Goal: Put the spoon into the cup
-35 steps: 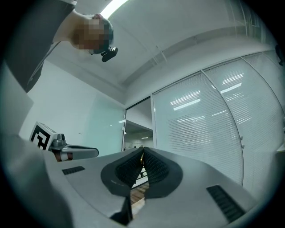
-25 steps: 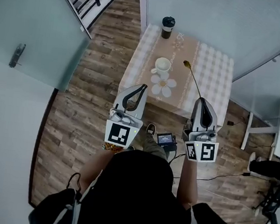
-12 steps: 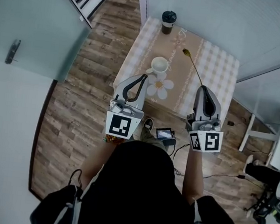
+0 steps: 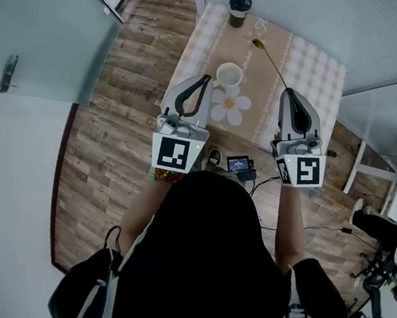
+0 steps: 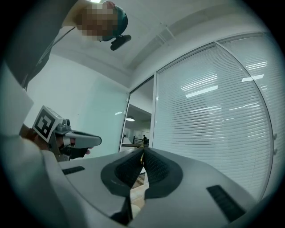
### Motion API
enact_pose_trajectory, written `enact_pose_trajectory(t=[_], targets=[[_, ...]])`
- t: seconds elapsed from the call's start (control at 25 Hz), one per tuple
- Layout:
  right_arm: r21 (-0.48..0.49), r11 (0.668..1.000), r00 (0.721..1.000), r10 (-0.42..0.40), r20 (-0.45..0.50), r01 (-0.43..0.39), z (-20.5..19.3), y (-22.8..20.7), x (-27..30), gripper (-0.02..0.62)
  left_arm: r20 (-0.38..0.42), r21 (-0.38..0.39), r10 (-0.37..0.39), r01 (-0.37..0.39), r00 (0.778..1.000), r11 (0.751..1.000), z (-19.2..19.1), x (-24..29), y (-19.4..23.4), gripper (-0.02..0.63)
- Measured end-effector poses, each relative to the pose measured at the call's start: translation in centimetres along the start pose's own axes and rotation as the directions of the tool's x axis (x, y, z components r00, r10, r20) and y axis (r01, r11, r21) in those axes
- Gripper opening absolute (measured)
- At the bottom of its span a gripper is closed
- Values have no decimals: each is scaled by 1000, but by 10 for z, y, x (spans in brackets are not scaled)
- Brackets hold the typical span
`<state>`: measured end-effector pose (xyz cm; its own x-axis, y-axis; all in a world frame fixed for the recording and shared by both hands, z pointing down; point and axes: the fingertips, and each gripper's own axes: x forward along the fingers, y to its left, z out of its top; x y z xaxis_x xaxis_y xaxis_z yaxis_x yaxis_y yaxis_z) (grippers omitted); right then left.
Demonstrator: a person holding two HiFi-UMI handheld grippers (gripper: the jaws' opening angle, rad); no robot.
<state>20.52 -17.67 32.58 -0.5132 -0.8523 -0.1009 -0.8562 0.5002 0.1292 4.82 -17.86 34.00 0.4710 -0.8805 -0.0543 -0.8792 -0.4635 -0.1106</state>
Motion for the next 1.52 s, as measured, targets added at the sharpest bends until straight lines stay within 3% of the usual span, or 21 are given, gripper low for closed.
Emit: enact_pose_trajectory(t=[0.12, 0.52, 0.72, 1.52], targets=[[-27, 1000, 999, 11, -34, -12, -12, -1, 12, 8, 20, -5, -8, 8, 1000, 1000, -3, 11, 5, 20], [-152, 986, 985, 41, -165, -66, -55, 5, 40, 8, -20, -81, -110, 108, 994, 991, -33, 20, 16, 19], [-166, 983, 970, 31, -241, -72, -85, 12, 51, 8, 0, -86, -152, 151, 988, 985, -40, 18, 17, 20], [-205, 961, 865, 61, -498, -185, -202, 38, 80, 8, 11, -90, -157, 158, 987, 983, -61, 7, 58, 20]])
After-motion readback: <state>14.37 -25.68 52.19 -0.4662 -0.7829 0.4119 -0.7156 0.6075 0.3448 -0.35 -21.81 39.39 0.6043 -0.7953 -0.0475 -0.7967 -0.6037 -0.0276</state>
